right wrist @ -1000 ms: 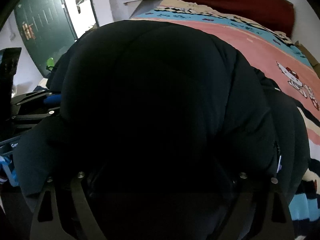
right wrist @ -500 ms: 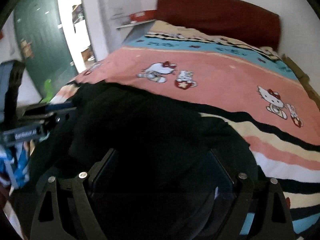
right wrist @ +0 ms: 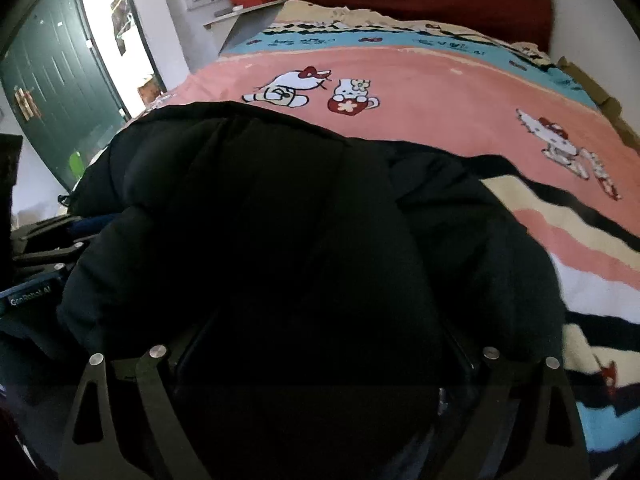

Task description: Fold large clothes

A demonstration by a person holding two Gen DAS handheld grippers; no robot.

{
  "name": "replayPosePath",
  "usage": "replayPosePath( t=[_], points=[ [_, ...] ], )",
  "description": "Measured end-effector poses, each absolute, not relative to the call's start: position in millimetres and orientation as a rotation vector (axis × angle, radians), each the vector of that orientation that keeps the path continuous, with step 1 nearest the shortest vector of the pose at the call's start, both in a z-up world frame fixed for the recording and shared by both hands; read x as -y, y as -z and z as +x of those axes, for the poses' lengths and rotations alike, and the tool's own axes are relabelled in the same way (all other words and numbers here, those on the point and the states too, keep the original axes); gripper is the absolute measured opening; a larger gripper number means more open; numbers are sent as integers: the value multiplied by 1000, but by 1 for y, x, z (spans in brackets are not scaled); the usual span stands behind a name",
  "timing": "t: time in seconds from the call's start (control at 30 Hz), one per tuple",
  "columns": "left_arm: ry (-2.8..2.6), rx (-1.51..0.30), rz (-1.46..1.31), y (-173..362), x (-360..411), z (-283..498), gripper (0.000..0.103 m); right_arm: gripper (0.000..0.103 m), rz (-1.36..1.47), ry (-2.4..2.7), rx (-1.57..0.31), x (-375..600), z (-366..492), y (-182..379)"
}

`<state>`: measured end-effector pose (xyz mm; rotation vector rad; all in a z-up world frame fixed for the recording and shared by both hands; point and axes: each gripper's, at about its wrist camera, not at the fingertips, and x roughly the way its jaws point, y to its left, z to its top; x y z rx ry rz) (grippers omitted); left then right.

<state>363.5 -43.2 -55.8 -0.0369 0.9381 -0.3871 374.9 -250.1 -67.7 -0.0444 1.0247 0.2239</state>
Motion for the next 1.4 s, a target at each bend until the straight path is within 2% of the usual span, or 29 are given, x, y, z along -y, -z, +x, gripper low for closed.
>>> replayPosePath(
  t=[0.17,0.3,0.6,0.83,1.03,1.4],
  points=[
    [427,-871,-94,23,30,310,41,91,-47,-240,-941,251,334,24],
    [427,-861,-53,17,33,284,41,91,-56,-286,-903,240,297,1],
    [385,-949,19,53,48,265,43,91,-37,-255,-1049,233,293,62],
    [318,-892,38,17,35,222,44,91,-15,-222,-1007,240,264,22],
    [217,-799,125,-15,22,166,52,91,10,-203,-942,250,212,-13],
    [134,-713,115,-40,-10,104,53,91,44,-141,-941,282,134,-8]
  ],
)
